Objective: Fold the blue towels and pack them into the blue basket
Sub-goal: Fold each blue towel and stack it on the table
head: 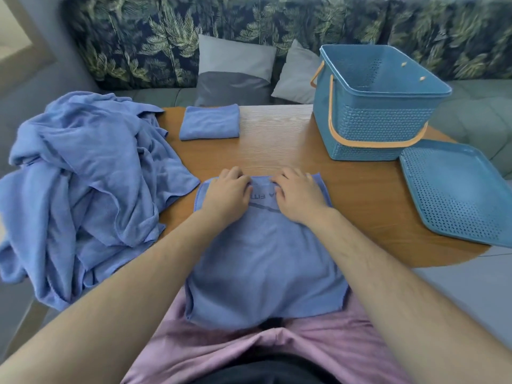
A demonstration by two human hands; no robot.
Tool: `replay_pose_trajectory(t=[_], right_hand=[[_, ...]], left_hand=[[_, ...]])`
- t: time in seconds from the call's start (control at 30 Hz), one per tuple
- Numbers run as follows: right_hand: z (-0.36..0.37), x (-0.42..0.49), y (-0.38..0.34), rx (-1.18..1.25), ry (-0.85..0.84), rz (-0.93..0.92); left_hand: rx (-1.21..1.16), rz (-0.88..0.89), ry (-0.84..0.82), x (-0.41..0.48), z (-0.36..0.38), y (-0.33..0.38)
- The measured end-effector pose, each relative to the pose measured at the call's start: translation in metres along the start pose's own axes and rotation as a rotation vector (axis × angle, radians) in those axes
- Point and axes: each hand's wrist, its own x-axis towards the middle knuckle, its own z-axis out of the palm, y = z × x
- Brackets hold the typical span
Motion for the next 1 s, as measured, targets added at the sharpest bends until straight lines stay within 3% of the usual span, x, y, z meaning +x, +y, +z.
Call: replay_pose_trajectory(t=[0.1, 0.23, 0.37, 0.47, 0.63, 1.0], right_hand=[[0.008, -0.004, 0.013, 0.042, 0.152, 0.069], [0.013, -0.005, 0.02, 0.014, 0.194, 0.135], [0.009, -0.009, 0.032, 0.053, 0.218, 0.184], [0.004, -0.018, 0.055, 0.096, 0.223, 0.215], [0.004, -0.022, 0.067, 0.293, 0.209, 0.178], [0.002, -0.023, 0.069, 0.568, 0.366, 0.17]], left_hand=[[-0.043, 0.0, 0.113, -0.003, 0.006, -0.004], [-0.024, -0.095, 0.173, -0.005, 0.004, -0.007], [0.02, -0.105, 0.156, -0.01, -0.006, -0.021], [-0.054, -0.104, 0.116, -0.016, -0.014, -0.045], [-0.187, -0.111, 0.185, -0.02, -0.015, -0.059], [-0.194, -0.114, 0.2, -0.014, -0.014, -0.063]])
